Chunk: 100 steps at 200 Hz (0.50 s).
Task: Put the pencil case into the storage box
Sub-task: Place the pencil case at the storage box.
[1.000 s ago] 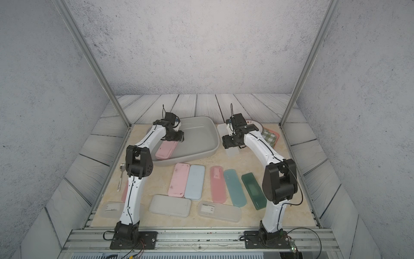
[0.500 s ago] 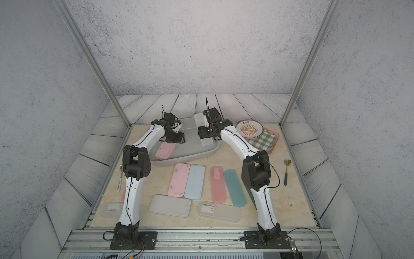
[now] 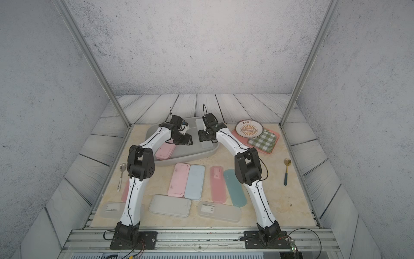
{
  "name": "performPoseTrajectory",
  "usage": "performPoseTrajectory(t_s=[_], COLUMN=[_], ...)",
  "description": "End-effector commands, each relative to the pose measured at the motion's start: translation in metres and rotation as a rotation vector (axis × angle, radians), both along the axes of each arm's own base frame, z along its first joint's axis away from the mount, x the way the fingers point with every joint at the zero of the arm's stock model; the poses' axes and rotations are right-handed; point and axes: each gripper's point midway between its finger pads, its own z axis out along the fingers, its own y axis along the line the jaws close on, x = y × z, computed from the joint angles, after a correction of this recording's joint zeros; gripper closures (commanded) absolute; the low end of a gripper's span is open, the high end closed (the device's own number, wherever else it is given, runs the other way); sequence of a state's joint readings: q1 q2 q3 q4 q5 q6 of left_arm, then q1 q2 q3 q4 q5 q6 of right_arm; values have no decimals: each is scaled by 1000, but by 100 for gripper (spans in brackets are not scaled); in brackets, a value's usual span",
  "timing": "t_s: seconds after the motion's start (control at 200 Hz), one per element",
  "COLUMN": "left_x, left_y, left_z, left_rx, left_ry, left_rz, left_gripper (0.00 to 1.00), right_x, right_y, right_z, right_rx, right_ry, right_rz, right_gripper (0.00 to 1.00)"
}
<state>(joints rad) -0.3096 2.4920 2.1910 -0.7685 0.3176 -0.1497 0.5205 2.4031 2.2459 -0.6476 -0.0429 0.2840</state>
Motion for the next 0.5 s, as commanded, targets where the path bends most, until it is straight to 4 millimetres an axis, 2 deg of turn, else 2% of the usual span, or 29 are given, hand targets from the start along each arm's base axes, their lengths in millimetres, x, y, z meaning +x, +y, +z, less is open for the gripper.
performPoseTrajectory(t_s=[0.0, 0.225, 0.435, 0.485, 0.495], left_x=[7, 7, 2, -2, 0], left_y=[18, 58, 79, 81, 80], left_z=[-13, -29, -19, -24, -13], left_rx=[43, 79, 74, 80, 74], left_ry=[21, 78, 100, 111, 91], left_rz=[52, 121, 139, 135, 136], left_gripper=[37, 37, 37, 37, 37], right_x=[6, 6, 11, 11, 11], right_y=[2, 4, -5, -5, -5], right_z=[-26, -47, -65, -69, -69], right_rx=[-32, -125, -236, -250, -252], right_ry=[28, 30, 4, 0, 0], right_rz=[-28, -40, -51, -44, -44], right_gripper=[46, 43, 40, 39, 38])
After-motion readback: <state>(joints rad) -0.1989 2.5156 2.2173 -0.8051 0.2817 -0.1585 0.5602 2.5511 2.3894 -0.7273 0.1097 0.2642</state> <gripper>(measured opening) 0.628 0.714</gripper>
